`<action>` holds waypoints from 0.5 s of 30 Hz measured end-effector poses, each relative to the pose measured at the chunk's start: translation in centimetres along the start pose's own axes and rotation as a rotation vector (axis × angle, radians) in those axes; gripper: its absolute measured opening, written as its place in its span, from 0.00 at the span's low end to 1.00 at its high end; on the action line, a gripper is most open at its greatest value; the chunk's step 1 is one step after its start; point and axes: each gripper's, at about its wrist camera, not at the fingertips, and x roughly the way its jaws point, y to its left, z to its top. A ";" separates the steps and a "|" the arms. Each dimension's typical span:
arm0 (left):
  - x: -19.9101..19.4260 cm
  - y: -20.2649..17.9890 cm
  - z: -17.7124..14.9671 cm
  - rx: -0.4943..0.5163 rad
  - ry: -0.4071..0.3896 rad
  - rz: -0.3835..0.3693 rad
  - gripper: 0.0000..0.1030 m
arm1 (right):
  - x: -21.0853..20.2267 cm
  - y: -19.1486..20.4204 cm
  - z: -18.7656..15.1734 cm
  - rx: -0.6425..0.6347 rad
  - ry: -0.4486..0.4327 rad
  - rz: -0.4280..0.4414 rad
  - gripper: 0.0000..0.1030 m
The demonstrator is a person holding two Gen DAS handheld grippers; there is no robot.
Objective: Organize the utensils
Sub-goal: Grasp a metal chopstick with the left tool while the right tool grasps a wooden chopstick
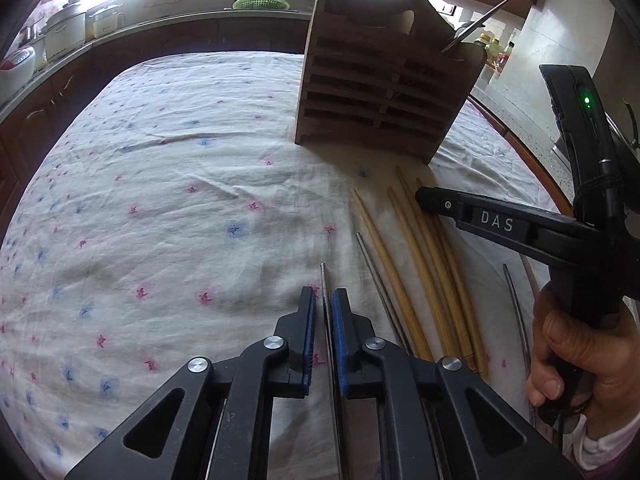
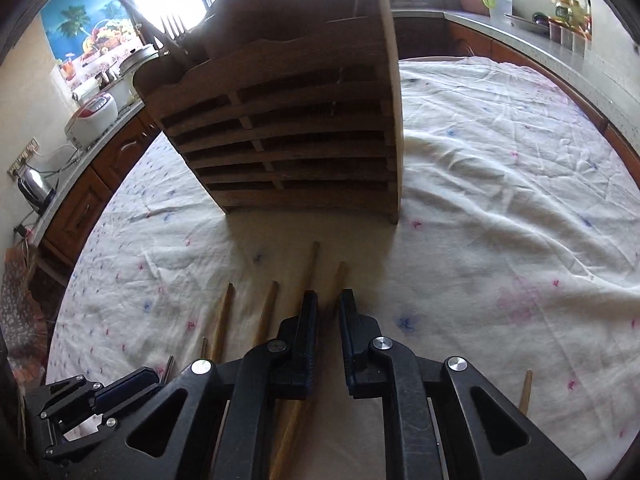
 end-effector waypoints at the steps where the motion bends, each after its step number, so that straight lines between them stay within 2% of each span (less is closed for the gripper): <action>1: 0.1 0.1 0.0 -0.001 -0.001 -0.004 0.05 | 0.0 0.2 0.0 -0.016 0.000 -0.011 0.11; 6: 0.1 -0.7 -0.1 0.047 -0.008 0.030 0.04 | 0.0 0.8 0.0 -0.072 0.003 -0.052 0.10; 10: -0.4 0.0 -0.1 0.003 -0.003 -0.012 0.03 | -0.9 -0.2 -0.5 0.000 -0.008 0.017 0.05; 15: -2.8 1.1 -0.2 -0.046 -0.043 -0.063 0.03 | -5.0 -1.1 -2.0 0.059 -0.083 0.091 0.05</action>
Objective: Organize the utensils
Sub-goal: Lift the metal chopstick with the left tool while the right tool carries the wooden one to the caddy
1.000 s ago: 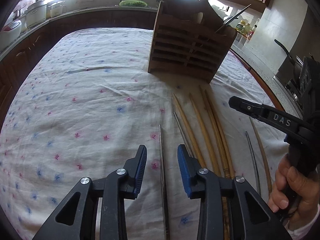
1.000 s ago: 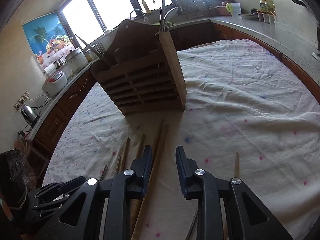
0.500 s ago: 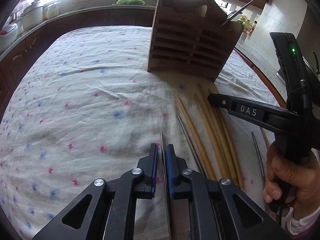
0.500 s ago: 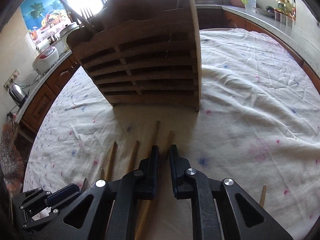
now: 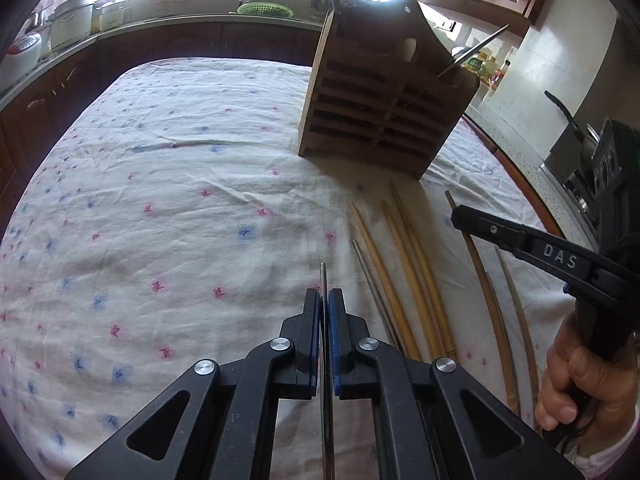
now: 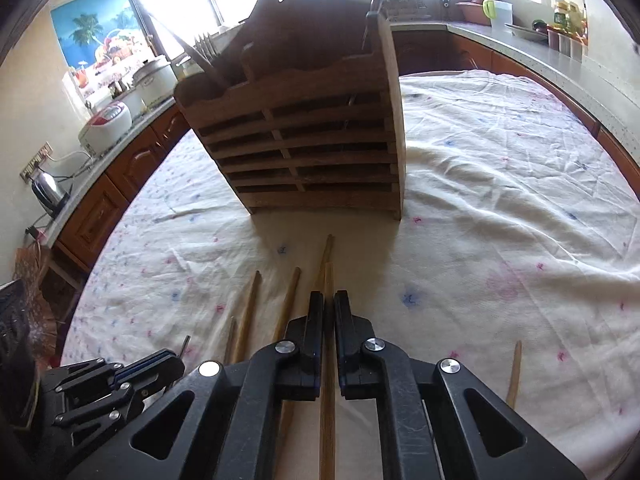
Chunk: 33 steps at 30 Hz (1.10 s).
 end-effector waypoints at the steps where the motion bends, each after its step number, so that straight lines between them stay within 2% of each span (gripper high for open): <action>1: -0.7 0.0 0.1 -0.006 -0.013 -0.014 0.03 | -0.9 0.0 -0.1 0.009 -0.017 0.016 0.05; 10: -9.8 1.1 0.5 -0.040 -0.193 -0.124 0.03 | -9.3 0.9 -0.1 0.025 -0.177 0.098 0.05; 17: -15.4 2.0 -0.2 -0.045 -0.302 -0.163 0.03 | -14.9 1.5 0.7 0.018 -0.321 0.117 0.05; 22: -17.0 2.1 -0.5 -0.037 -0.343 -0.164 0.03 | -16.5 1.6 1.3 0.014 -0.378 0.115 0.05; 33: -16.7 1.8 0.4 -0.025 -0.364 -0.153 0.03 | -17.1 1.4 1.8 0.019 -0.405 0.116 0.05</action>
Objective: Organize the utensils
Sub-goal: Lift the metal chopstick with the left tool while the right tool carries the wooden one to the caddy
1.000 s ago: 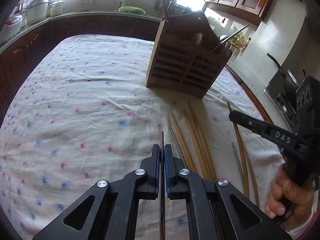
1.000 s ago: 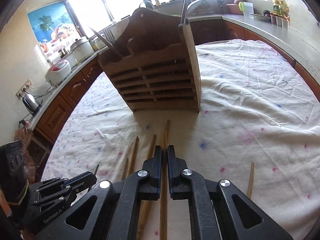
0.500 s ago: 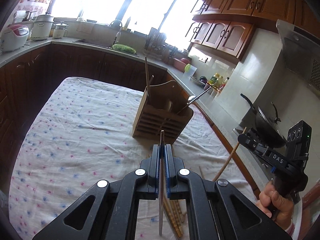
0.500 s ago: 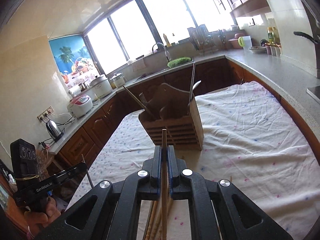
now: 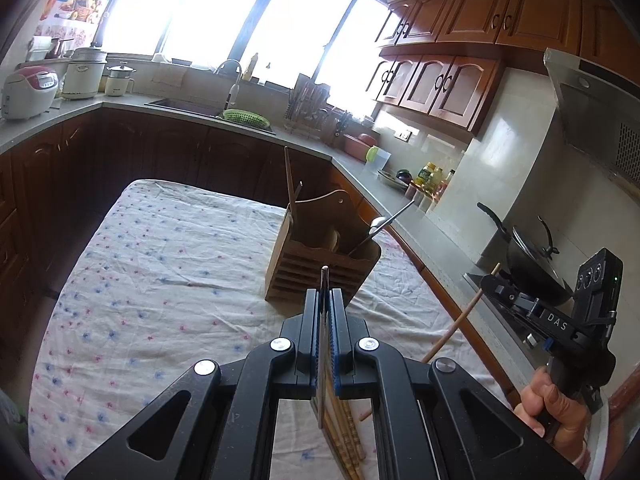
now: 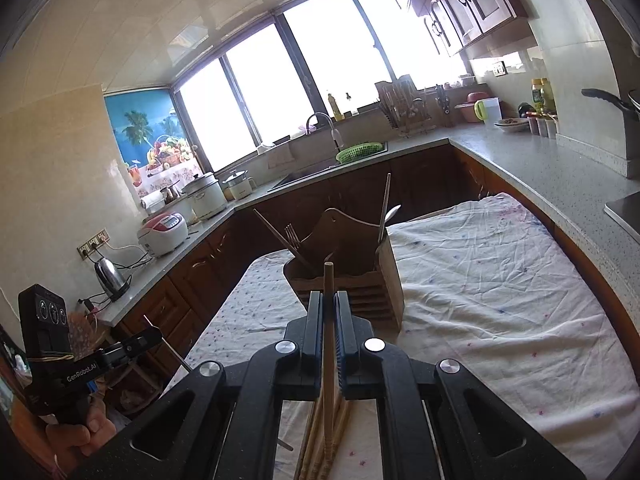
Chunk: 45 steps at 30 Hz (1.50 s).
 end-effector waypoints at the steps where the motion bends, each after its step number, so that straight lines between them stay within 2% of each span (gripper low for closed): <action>1: 0.1 -0.1 0.1 0.002 -0.002 0.000 0.02 | 0.0 0.0 0.1 -0.002 -0.004 -0.001 0.05; 7: 0.8 -0.3 1.3 0.021 -0.021 0.001 0.02 | 0.0 -0.1 1.1 -0.002 -0.033 -0.005 0.05; 14: 1.7 -0.6 4.1 0.051 -0.081 -0.005 0.02 | 0.5 -0.7 3.5 0.003 -0.089 -0.020 0.05; 22: 3.5 -1.3 9.5 0.085 -0.212 0.000 0.02 | 2.1 -1.5 8.8 0.022 -0.213 -0.049 0.05; 29: 8.4 -0.2 12.2 0.067 -0.286 0.043 0.02 | 4.6 -1.7 12.0 0.012 -0.339 -0.117 0.05; 35: 14.5 1.8 10.8 0.002 -0.272 0.065 0.03 | 7.8 -2.9 10.8 0.030 -0.370 -0.158 0.05; 39: 18.2 2.2 9.4 -0.006 -0.261 0.085 0.03 | 9.7 -3.4 9.1 0.022 -0.369 -0.180 0.05; 45: 22.6 2.3 8.3 0.021 -0.177 0.096 0.03 | 13.1 -4.1 6.8 0.018 -0.266 -0.185 0.05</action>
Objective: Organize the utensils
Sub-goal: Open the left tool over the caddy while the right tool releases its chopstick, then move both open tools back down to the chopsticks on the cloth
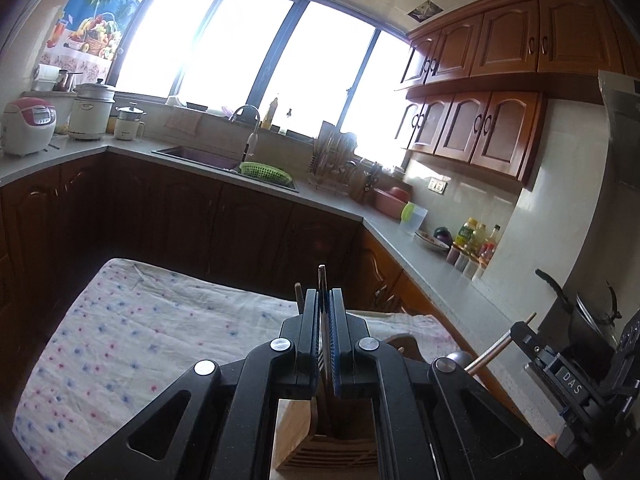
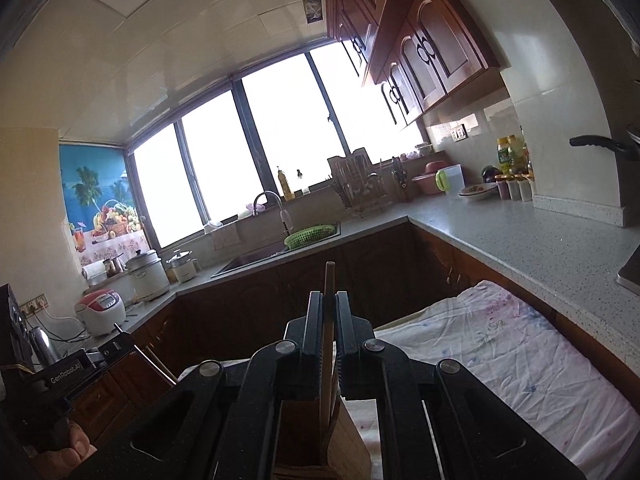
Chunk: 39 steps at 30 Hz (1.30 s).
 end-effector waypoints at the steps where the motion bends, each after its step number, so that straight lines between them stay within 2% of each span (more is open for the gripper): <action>1: 0.4 0.0 -0.1 0.009 0.015 0.001 0.03 | 0.4 -0.1 -0.4 0.001 0.021 0.002 0.05; 4: 1.6 0.0 -0.2 0.021 0.042 0.007 0.03 | 0.8 -0.4 -1.2 0.001 0.043 0.003 0.06; 14: 2.2 -0.1 1.4 0.022 0.044 0.012 0.04 | 1.0 -0.4 -0.6 0.000 0.072 0.004 0.06; 17: 1.5 0.3 1.3 0.004 0.064 -0.009 0.04 | 1.0 -0.5 -0.5 0.014 0.078 0.009 0.11; 18: 1.4 0.5 1.5 -0.003 0.072 -0.012 0.11 | 0.9 -0.6 -0.4 0.022 0.080 0.010 0.13; 19: 1.0 0.7 1.7 -0.009 0.075 -0.016 0.17 | 0.6 -0.8 -0.3 0.032 0.077 0.018 0.21; 20: 0.4 1.0 1.9 -0.014 0.065 -0.012 0.31 | 0.3 -0.9 -0.1 0.045 0.071 0.030 0.43; 21: -0.3 1.2 1.9 -0.016 0.050 -0.003 0.44 | -0.2 -1.1 0.1 0.058 0.057 0.040 0.54; 22: -0.9 1.2 2.0 -0.017 0.037 0.003 0.48 | -0.8 -1.2 0.4 0.066 0.038 0.041 0.67; 24: -2.4 1.4 1.5 -0.025 0.026 0.008 0.60 | -2.2 -1.3 1.0 0.075 0.004 0.046 0.71; 25: -3.2 1.4 1.2 -0.030 0.022 0.008 0.62 | -2.8 -1.5 1.2 0.081 -0.006 0.055 0.74; 28: -5.7 1.4 0.2 -0.036 0.018 0.023 0.72 | -4.9 -1.8 1.7 0.101 -0.033 0.085 0.91; 29: -6.7 1.3 -0.1 -0.038 0.014 0.023 0.75 | -5.7 -1.8 1.8 0.103 -0.039 0.090 0.94; 33: -10.5 1.2 -1.9 -0.038 0.009 0.023 0.79 | -8.3 -2.0 1.2 0.106 -0.025 0.111 0.97; 39: -15.8 1.2 -5.1 -0.038 0.029 0.033 0.81 | -12.3 -2.5 -1.5 0.090 0.026 0.091 0.98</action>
